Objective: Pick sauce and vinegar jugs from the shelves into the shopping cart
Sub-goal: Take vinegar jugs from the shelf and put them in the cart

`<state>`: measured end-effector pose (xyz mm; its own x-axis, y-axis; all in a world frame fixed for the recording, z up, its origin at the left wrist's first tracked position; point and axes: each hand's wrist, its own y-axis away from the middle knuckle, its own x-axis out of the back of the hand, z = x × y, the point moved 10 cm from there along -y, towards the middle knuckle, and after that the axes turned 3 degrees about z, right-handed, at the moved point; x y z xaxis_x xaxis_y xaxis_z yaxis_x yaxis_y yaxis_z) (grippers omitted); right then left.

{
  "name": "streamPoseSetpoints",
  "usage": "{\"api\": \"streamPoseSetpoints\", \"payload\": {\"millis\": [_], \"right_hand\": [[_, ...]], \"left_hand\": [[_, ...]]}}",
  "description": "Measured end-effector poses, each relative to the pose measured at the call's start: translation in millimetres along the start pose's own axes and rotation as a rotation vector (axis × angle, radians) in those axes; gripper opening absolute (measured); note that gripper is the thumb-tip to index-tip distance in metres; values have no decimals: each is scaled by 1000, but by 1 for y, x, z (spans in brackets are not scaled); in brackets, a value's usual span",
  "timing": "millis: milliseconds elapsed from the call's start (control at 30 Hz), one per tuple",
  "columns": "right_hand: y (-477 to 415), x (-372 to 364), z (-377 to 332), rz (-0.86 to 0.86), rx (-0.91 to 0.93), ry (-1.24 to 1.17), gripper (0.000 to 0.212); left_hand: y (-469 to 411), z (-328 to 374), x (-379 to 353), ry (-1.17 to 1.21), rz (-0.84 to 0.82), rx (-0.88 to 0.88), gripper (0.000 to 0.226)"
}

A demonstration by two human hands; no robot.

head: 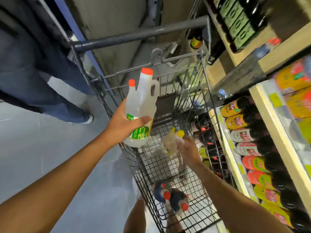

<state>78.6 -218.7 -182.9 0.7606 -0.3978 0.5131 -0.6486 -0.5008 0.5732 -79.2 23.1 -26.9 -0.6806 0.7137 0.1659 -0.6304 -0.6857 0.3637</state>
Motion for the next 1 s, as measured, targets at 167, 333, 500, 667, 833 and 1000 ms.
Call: {"api": "streamPoseSetpoints", "payload": {"millis": [167, 333, 500, 667, 833, 1000], "right_hand": [[41, 80, -102, 159, 201, -221, 33], [91, 152, -171, 303, 360, -346, 42], [132, 206, -202, 336, 431, -478, 42], [186, 265, -213, 399, 489, -489, 49], [232, 323, -196, 527, 459, -451, 53], [279, 365, -164, 599, 428, -497, 58]], "left_hand": [[20, 40, 1, 14, -55, -22, 88], [49, 91, -13, 71, -150, -78, 70], [83, 131, -32, 164, -194, -137, 83], [120, 160, -62, 175, -240, -172, 89], [159, 184, -103, 173, -321, -211, 82], [180, 199, -149, 191, -439, -232, 76]]}}
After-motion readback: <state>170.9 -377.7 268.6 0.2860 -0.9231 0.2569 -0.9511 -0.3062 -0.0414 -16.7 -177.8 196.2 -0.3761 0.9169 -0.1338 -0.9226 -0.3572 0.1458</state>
